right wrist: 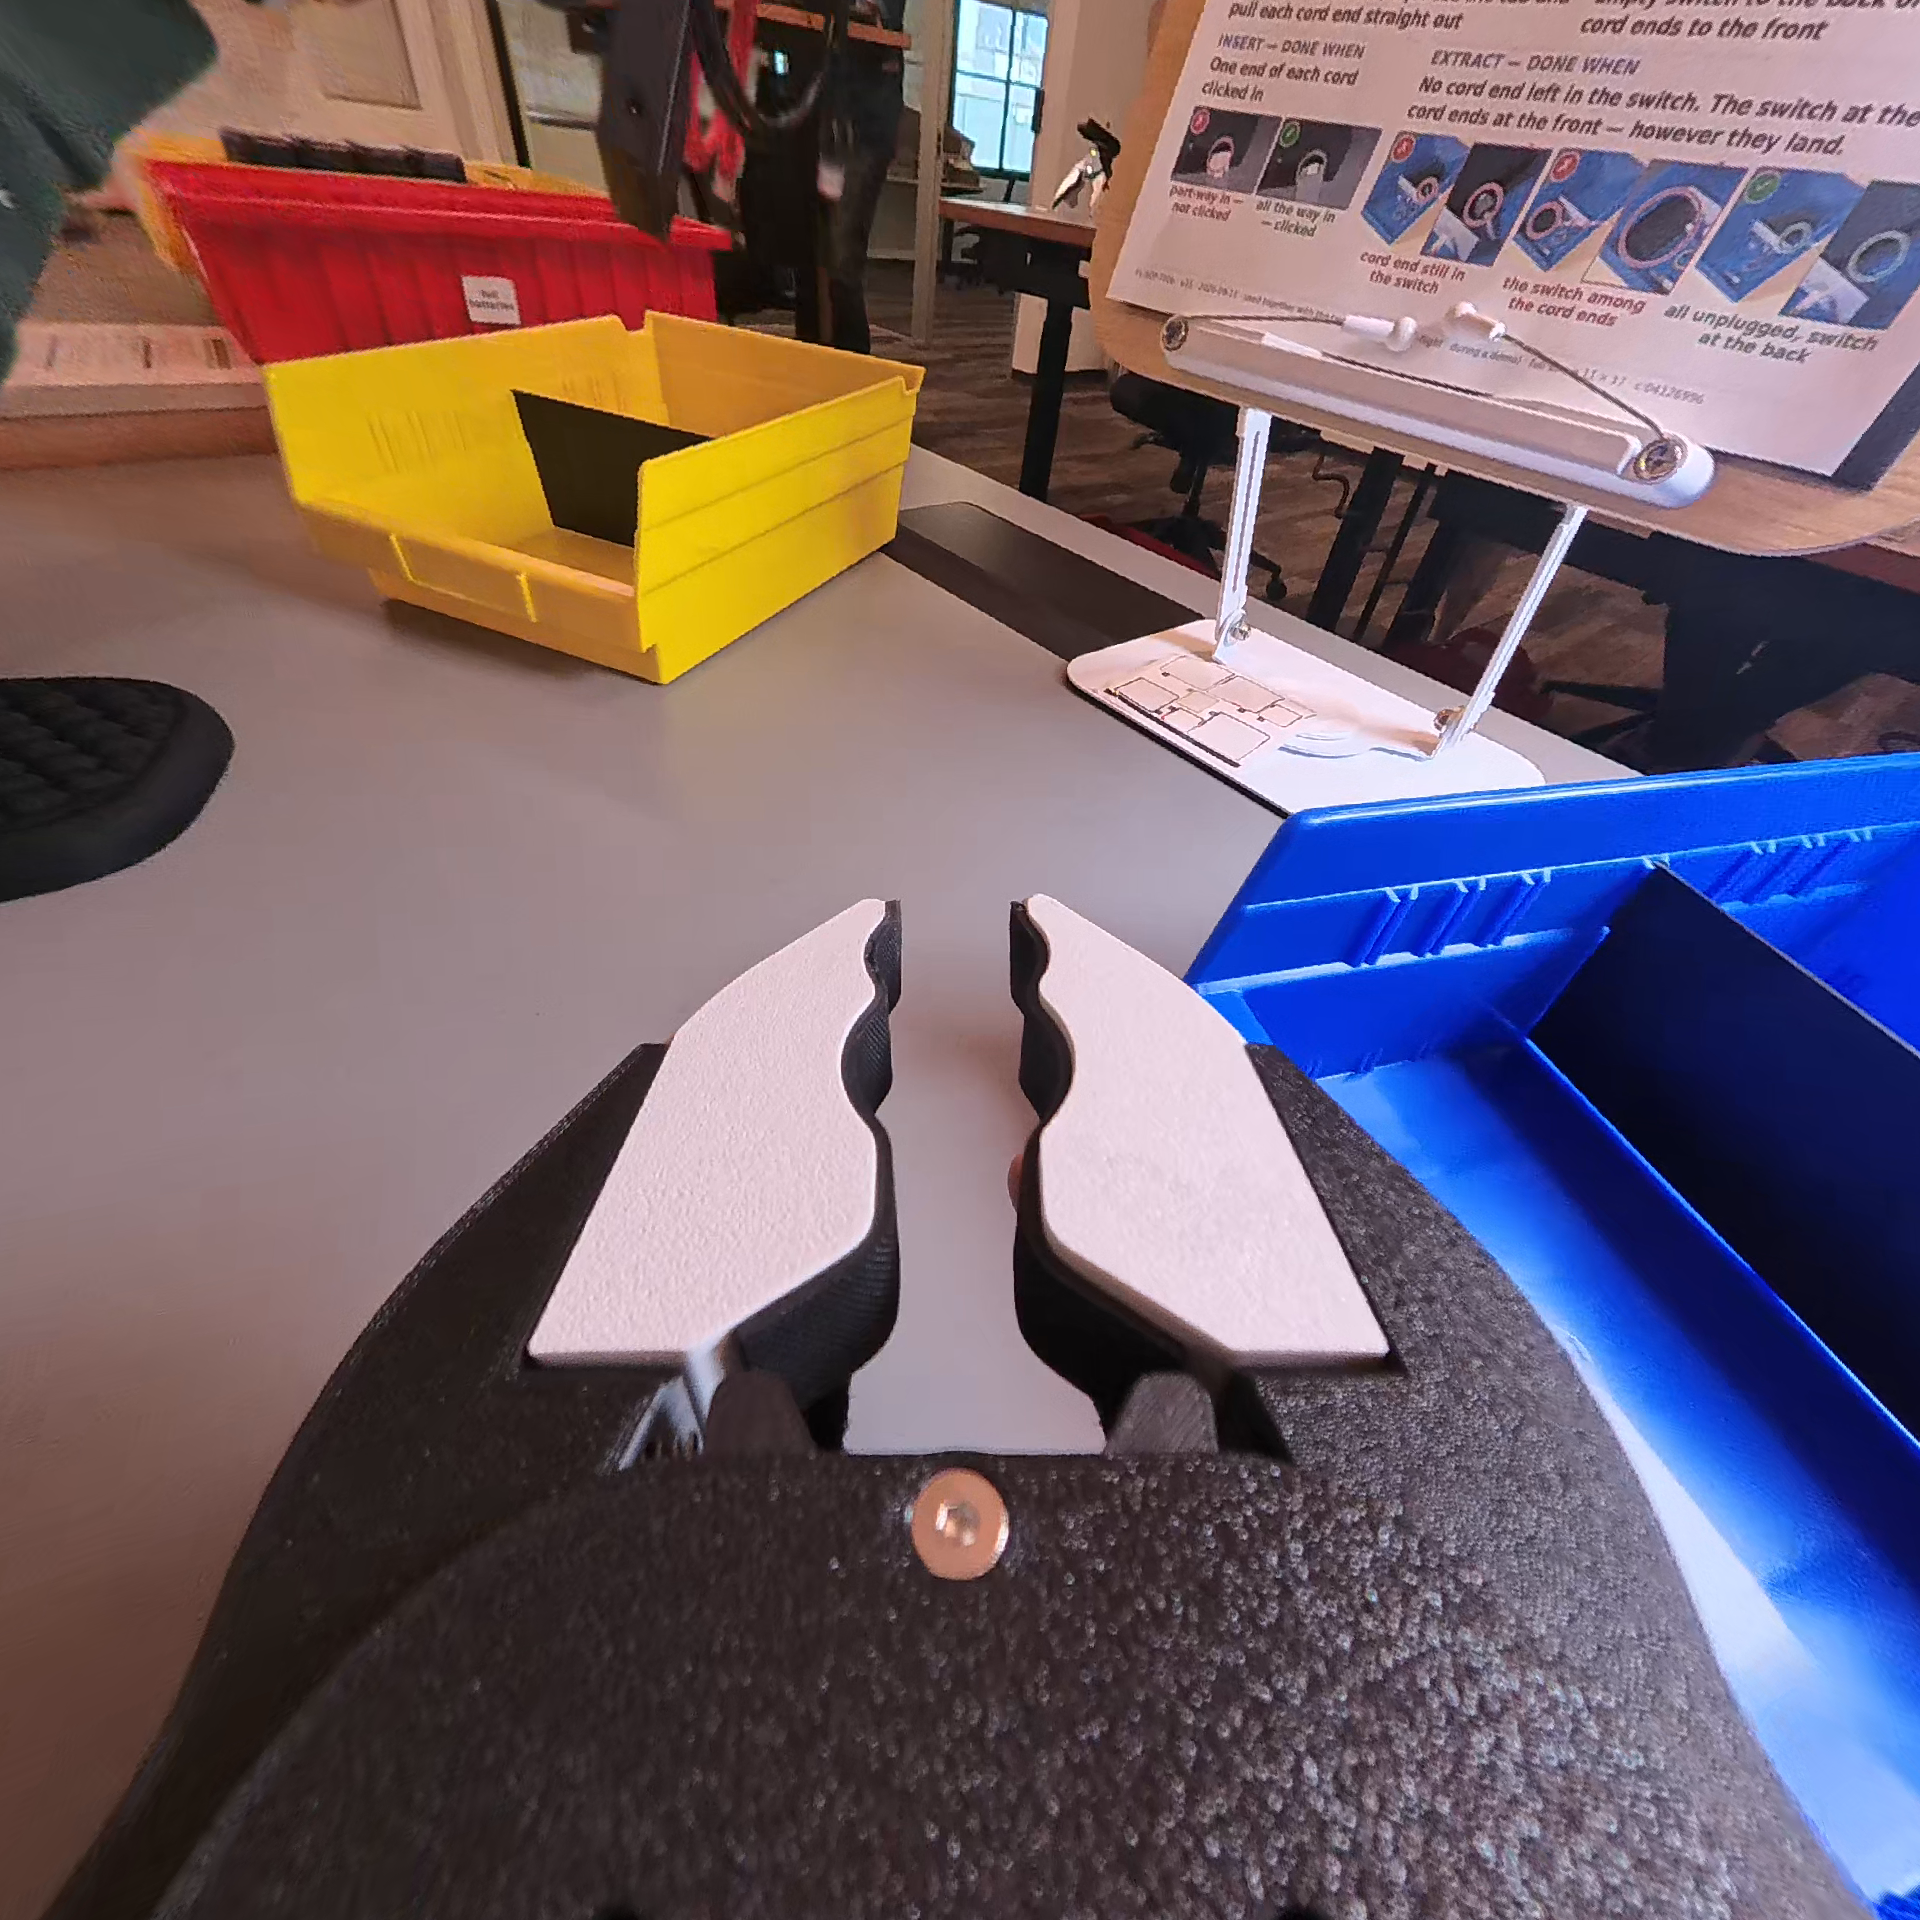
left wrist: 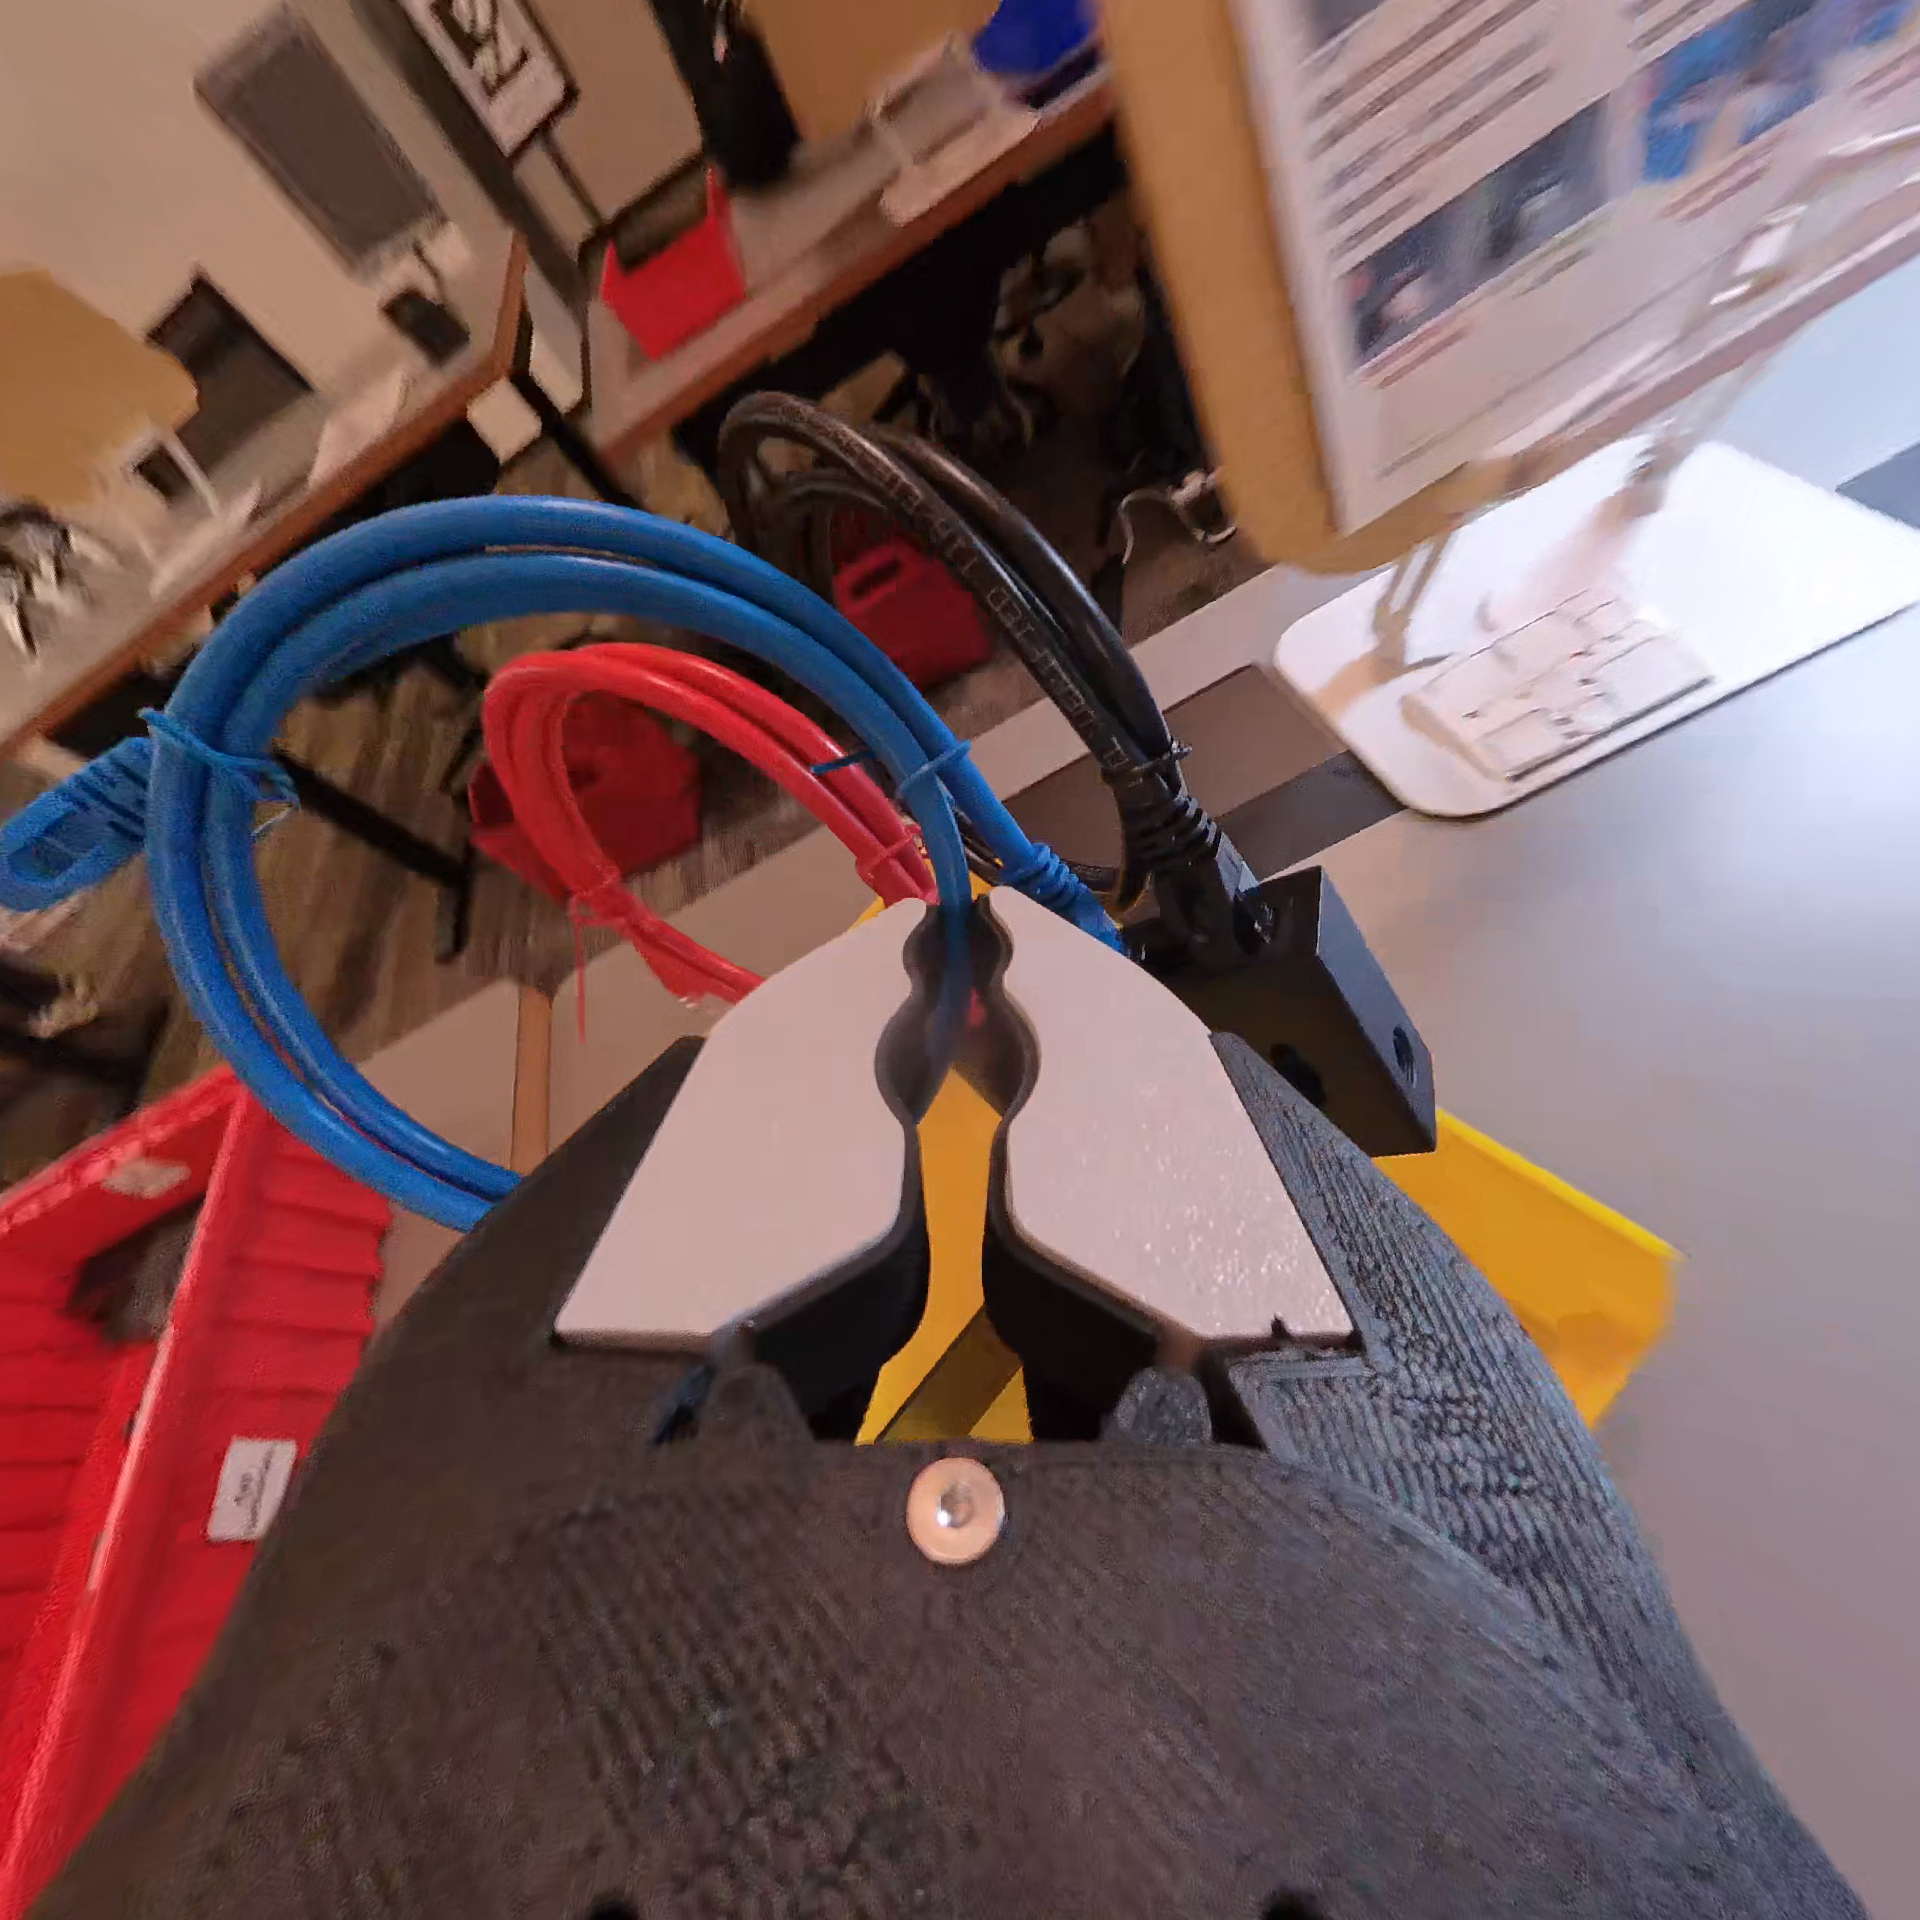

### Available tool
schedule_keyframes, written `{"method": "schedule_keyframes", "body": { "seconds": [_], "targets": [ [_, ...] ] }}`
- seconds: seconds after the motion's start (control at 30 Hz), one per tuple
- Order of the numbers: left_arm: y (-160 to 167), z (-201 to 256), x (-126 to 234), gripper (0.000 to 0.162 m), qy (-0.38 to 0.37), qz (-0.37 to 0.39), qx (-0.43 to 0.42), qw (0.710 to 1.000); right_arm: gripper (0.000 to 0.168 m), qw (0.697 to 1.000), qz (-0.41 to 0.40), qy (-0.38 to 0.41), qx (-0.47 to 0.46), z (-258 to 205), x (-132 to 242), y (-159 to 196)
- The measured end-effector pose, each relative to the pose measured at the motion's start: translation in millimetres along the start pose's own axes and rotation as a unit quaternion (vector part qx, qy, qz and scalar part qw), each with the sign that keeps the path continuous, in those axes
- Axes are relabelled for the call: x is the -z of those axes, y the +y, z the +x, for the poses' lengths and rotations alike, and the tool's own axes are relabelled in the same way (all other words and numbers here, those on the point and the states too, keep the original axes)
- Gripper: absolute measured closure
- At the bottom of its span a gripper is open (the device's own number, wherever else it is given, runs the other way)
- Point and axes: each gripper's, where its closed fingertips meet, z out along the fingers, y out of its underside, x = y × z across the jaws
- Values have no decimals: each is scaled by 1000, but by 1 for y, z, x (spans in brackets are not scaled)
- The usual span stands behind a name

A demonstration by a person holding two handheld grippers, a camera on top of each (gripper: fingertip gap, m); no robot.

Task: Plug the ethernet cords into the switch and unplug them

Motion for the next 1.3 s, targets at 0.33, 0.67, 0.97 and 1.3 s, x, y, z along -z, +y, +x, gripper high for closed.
{"method": "schedule_keyframes", "body": {
  "seconds": [0.33,0.67,0.97,1.3],
  "targets": [
    [-56,187,69,156,138,138,-99,976,101,982,39,-115,-144,-66,-11,-42],
    [-36,335,79,157,232,168,-184,940,122,984,-6,-86,-159,-87,-44,-43],
    [-6,331,67,151,299,146,-185,925,139,945,26,-204,-253,-96,-49,-21],
    [27,325,167,150,651,153,42,742,141,898,187,-288,-274,-70,-13,-69]
  ]
}}
